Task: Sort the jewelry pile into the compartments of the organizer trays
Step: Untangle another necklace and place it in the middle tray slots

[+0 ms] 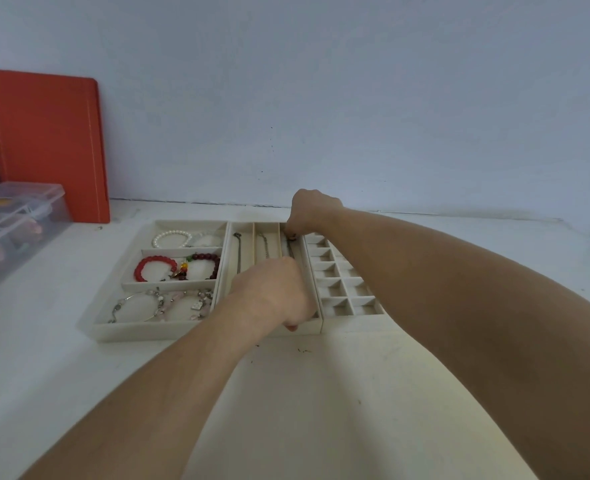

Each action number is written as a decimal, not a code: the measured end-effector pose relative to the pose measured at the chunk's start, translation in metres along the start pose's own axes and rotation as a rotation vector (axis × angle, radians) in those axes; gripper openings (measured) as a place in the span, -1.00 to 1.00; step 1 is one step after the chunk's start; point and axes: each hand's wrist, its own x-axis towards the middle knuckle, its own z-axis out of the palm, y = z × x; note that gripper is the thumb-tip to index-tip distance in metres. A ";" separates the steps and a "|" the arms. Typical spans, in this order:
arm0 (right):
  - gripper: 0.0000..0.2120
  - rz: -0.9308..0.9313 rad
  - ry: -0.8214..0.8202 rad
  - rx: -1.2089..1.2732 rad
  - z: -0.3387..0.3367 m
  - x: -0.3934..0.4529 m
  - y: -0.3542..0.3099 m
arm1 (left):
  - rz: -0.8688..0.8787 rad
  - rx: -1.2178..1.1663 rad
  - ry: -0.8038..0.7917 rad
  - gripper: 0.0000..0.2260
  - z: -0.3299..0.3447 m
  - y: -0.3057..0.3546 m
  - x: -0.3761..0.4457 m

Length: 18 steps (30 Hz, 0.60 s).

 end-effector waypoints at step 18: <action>-0.77 0.085 0.081 0.235 -0.099 -0.076 0.148 | -0.061 -0.202 0.433 -0.88 -0.026 -0.020 -0.001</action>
